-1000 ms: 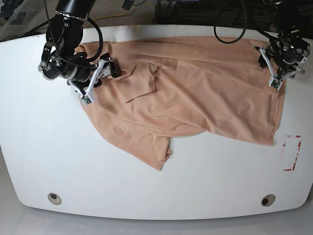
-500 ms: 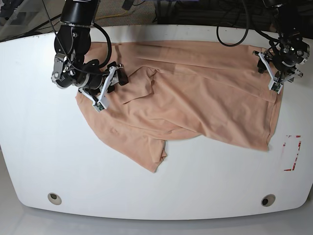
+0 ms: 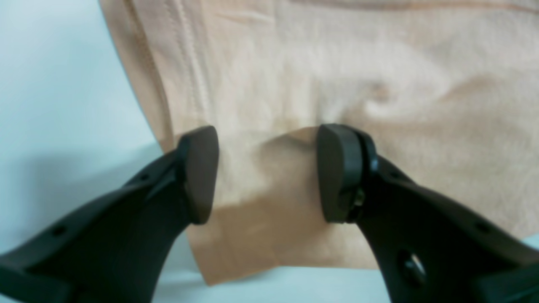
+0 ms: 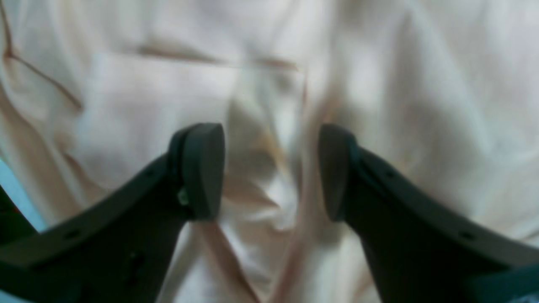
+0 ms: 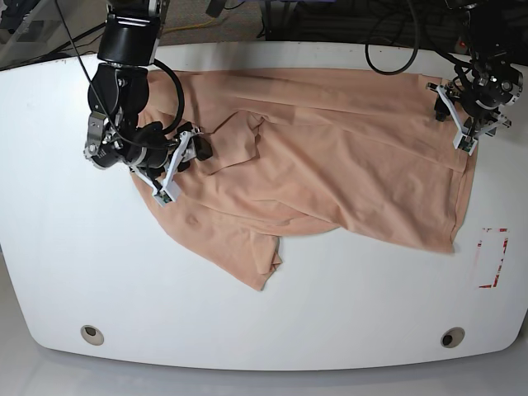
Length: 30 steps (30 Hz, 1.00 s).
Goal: Fold the T-shirt properly
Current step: 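Move the right gripper onto the shirt body and pinch the fabric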
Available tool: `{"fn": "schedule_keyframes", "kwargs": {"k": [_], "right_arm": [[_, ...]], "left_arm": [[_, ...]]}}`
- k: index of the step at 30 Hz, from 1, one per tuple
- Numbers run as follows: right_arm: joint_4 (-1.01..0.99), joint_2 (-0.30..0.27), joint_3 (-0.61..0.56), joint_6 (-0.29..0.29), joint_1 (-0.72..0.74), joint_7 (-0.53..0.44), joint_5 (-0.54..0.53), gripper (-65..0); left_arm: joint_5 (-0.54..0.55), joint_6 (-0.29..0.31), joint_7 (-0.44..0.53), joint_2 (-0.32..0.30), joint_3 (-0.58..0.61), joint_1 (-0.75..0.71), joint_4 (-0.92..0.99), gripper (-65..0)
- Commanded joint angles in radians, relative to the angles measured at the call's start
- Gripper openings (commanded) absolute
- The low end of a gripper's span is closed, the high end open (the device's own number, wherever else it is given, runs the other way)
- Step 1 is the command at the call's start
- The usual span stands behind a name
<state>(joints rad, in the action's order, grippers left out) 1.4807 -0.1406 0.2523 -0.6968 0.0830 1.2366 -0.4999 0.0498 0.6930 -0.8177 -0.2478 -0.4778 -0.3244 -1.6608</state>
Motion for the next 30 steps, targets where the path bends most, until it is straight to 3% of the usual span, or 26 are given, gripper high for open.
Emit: {"fn": "schedule_keyframes", "kwargs": {"k": [1, 7, 13, 20, 25, 30], "right_arm": [[0.001, -0.009, -0.001, -0.001, 0.022, -0.033, -0.016, -31.5], [0.002, -0.007, -0.003, -0.001, 0.021, -0.033, -0.024, -32.7], [-0.005, -0.006, -0.003, -0.001, 0.021, -0.048, -0.016, -43.8], [-0.005, -0.012, -0.064, -0.001, 0.019, -0.102, -0.015, -46.0], [-0.005, -0.012, -0.089, -0.001, 0.019, -0.119, -0.013, -65.0], [-0.005, -0.014, -0.095, -0.001, 0.024, -0.133, -0.013, -65.0]], "left_arm": [[-0.032, 0.005, -0.047, -0.008, 0.0, -0.012, 0.0, -30.6], [-0.032, 0.005, -0.047, -0.008, 0.0, -0.012, 0.0, -30.6], [-0.032, 0.005, -0.047, -0.008, 0.0, -0.012, 0.0, -30.6], [-0.032, 0.005, -0.047, -0.008, 0.0, -0.012, 0.0, -30.6], [-0.032, 0.005, -0.047, -0.008, 0.0, -0.012, 0.0, -30.6], [-0.032, 0.005, -0.047, -0.008, 0.0, -0.012, 0.0, -30.6]]}}
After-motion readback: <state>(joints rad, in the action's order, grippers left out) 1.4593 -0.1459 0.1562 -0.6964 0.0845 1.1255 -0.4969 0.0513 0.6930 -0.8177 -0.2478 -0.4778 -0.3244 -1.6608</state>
